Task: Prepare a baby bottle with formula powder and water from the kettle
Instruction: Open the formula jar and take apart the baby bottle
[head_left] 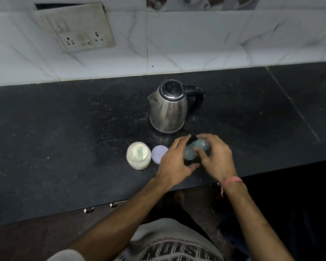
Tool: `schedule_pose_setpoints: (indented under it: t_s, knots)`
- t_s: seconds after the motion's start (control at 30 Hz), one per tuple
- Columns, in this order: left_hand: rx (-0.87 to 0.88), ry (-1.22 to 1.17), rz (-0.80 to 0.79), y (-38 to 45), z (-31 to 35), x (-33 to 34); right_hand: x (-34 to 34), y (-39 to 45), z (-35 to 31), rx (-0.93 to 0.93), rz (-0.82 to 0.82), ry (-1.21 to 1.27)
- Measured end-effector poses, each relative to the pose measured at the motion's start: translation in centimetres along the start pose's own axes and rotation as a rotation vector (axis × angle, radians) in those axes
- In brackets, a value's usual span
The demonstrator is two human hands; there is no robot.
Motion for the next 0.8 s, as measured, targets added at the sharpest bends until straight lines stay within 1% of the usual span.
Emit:
schedule_pose_setpoints:
  t_s: [0.03, 0.17, 0.27, 0.37, 0.47, 0.53, 0.6, 0.7, 0.8]
  knots:
    - [-0.026, -0.008, 0.011, 0.2, -0.3, 0.1, 0.2, -0.1, -0.4, -0.016, -0.019, 0.027]
    - [-0.077, -0.002, 0.154, 0.4, -1.5, -0.2, 1.2, -0.7, -1.4, -0.064, -0.05, 0.082]
    - [-0.025, 0.08, 0.158, -0.1, -2.1, 0.2, 1.8, -1.2, -1.8, -0.084, -0.085, 0.105]
    - [-0.003, 0.139, 0.171, -0.3, -2.9, 0.3, 2.3, -0.9, -2.4, -0.158, -0.21, 0.093]
    - [0.066, 0.199, 0.136, 0.0, -3.1, 0.3, 2.1, -0.3, -2.6, -0.23, -0.352, 0.122]
    - [0.087, 0.196, 0.127, 0.2, -3.0, 0.1, 1.5, -0.1, -2.5, -0.25, -0.388, 0.154]
    - [0.088, 0.195, 0.142, 0.3, -2.9, -0.3, 0.4, 0.1, -2.4, -0.24, -0.358, 0.183]
    - [0.089, 0.203, 0.159, 0.0, -2.8, -0.5, -2.2, 0.4, -2.2, -0.212, -0.185, 0.25]
    - [0.071, 0.195, 0.179, 0.0, -3.0, -0.7, -3.8, -0.1, -0.3, -0.045, 0.02, 0.377]
Point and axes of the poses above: each hand's wrist, its own y-axis towards the middle knuckle, its own x-axis out of the palm, z = x × y, the point moved 5 cm from there along y, towards the middle knuckle, and after that the axes turned 15 degrees about -x, right-handed, at the moved point
